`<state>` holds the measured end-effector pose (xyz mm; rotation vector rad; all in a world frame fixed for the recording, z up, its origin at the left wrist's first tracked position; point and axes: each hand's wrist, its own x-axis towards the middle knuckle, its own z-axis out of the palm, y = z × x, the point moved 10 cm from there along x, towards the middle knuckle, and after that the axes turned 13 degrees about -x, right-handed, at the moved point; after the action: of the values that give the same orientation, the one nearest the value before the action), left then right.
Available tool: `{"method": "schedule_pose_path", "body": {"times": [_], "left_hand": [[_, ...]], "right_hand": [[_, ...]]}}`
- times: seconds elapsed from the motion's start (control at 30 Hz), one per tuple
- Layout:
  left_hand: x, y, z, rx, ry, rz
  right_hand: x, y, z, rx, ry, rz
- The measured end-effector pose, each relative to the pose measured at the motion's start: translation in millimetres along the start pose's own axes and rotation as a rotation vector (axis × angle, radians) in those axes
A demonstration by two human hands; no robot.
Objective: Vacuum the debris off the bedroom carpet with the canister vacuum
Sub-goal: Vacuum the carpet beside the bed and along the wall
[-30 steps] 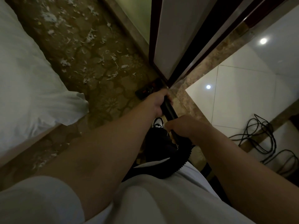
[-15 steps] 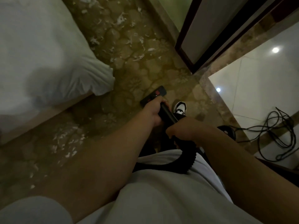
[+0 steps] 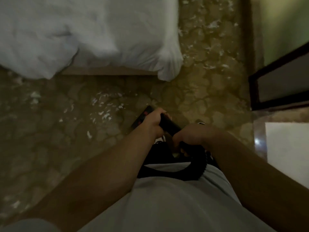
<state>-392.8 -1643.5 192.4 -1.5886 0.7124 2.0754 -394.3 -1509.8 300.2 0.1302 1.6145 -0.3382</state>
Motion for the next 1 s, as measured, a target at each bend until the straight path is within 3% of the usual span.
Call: {"method": "schedule_pose_path", "body": {"times": [0.2,0.4,0.6,0.83,1.0], "left_hand": [[-8,35,-49,-0.236,0.023,0.083],[-12,49,-45,-0.425,0.017,0.174],[2,43,12,-0.459,-0.023,0.146],[28,-14,124,-0.461,-0.084,0.008],[27,-26,177,-0.433,-0.113,0.013]], "right_hand": [[7,-58,14,-0.183,0.006,-0.068],[10,-79,-4,-0.324,0.064,-0.119],[7,-62,-52,-0.370,0.060,-0.107],[-8,7,-132,-0.446,0.073,-0.032],[-19,46,-173,-0.398,0.080,0.015]]}}
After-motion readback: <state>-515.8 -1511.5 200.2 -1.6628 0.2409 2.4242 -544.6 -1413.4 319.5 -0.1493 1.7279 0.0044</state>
